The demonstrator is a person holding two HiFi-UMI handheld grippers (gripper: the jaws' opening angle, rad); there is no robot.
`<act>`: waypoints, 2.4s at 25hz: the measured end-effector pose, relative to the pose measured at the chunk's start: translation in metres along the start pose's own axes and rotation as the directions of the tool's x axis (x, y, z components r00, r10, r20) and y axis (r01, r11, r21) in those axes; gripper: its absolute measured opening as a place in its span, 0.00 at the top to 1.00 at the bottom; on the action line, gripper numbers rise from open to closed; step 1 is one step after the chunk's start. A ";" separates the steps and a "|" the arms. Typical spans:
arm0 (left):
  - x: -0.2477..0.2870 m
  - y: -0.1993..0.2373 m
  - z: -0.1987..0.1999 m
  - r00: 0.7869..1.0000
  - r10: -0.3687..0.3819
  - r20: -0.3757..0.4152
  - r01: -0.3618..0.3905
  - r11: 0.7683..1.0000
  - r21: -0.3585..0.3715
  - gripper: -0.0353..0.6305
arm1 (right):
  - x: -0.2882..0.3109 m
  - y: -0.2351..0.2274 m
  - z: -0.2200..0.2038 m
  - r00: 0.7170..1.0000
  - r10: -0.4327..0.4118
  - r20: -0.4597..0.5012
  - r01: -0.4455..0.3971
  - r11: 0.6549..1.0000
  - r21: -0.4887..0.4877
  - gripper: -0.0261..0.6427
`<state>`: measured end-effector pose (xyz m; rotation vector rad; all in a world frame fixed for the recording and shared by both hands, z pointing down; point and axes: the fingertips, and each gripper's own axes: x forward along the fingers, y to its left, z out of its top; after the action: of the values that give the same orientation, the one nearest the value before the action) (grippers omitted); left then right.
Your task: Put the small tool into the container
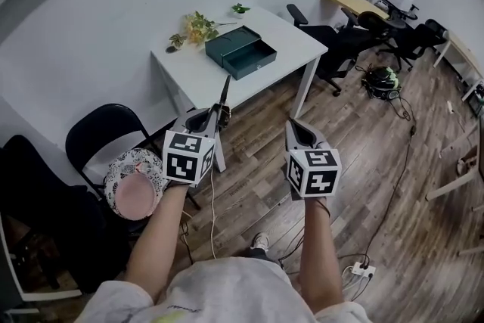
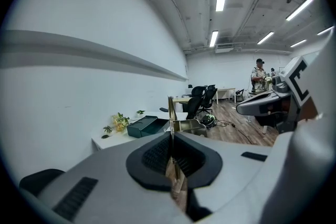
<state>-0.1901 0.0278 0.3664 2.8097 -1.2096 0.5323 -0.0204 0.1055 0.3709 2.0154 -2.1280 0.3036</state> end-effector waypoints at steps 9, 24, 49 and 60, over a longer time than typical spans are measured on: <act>0.047 -0.015 0.013 0.998 0.062 -0.030 -0.062 0.998 -0.010 0.95 | 0.034 -0.050 0.005 0.997 0.073 -0.008 -0.073 0.997 -0.004 0.95; 0.086 -0.026 0.021 0.986 0.151 -0.071 -0.153 0.988 -0.018 0.95 | 0.073 -0.090 0.008 0.982 0.189 -0.016 -0.189 0.982 -0.020 0.95; 0.170 0.036 0.021 0.986 0.147 -0.078 -0.152 0.987 -0.053 0.95 | 0.172 -0.101 0.026 0.979 0.202 -0.040 -0.204 0.976 -0.072 0.95; 0.231 0.105 0.028 0.988 0.126 -0.088 -0.132 0.989 -0.066 0.95 | 0.259 -0.097 0.049 0.981 0.186 -0.063 -0.190 0.979 -0.074 0.95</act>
<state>-0.1091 -0.2114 0.4050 2.6351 -1.3720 0.5938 0.0627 -0.1616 0.3979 1.7450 -2.2617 0.2944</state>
